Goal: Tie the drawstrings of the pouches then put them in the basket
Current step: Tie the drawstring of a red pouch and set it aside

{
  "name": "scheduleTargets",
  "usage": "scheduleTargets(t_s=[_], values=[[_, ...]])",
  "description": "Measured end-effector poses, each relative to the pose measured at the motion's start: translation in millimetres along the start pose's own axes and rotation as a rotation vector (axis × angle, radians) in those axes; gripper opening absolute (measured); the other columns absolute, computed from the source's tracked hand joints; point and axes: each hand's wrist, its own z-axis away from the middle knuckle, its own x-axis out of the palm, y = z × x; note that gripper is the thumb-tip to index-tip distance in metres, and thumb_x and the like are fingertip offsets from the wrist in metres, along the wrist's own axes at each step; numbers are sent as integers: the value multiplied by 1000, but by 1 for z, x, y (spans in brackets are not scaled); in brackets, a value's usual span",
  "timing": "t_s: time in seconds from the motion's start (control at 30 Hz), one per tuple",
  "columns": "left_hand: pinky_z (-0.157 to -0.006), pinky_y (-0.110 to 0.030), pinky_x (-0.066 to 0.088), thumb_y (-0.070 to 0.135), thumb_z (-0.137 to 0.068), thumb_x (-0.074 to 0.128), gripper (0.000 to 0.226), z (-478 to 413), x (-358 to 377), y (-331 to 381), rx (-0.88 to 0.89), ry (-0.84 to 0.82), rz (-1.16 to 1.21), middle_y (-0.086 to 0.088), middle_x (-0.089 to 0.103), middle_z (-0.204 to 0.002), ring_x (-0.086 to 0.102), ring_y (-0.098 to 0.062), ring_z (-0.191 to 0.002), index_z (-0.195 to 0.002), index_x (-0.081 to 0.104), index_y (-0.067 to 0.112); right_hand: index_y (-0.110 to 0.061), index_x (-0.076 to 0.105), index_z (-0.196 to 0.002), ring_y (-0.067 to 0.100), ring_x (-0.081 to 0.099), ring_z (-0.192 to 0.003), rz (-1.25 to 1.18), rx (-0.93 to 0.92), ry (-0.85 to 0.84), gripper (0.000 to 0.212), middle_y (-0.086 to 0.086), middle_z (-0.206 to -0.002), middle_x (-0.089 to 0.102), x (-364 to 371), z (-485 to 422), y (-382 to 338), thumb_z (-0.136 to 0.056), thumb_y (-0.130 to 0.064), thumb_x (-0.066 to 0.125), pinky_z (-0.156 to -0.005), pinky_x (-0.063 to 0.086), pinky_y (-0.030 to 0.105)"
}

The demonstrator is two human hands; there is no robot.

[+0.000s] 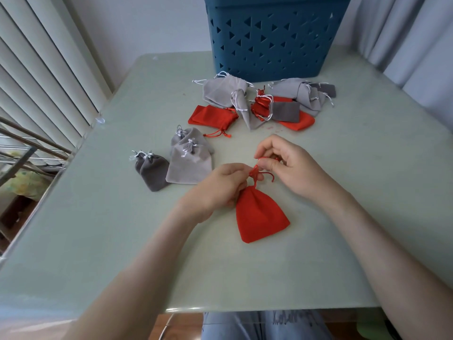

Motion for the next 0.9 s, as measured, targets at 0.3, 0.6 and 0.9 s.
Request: scheduleTargets(t_s=[0.3, 0.6, 0.9], values=[[-39, -19, 17, 31, -101, 40, 37, 3, 5, 1, 45, 24, -73, 14, 27, -41, 21, -4, -38, -73, 59, 16, -23, 58, -86, 3, 54, -70, -104, 17, 57, 16, -9, -78, 59, 8, -5, -3, -87, -8, 63, -69, 42, 19], [-36, -15, 22, 17, -100, 39, 39, -4, 3, 0, -46, 208, 175, 3, 39, -43, 26, -8, -33, -63, 49, 8, -17, 56, -100, -6, 55, -57, -46, 84, -2, 17, -4, -69, 64, 12, -2, -3, -89, -4, 60, -62, 42, 9], [-34, -14, 26, 13, -100, 42, 30, -6, 0, 3, -76, 217, 442, 0, 45, -49, 29, -6, -34, -74, 55, 5, -16, 57, -79, -1, 54, -59, -186, 27, 49, 20, 0, -66, 59, 11, 0, -9, -91, 1, 55, -63, 42, 11]])
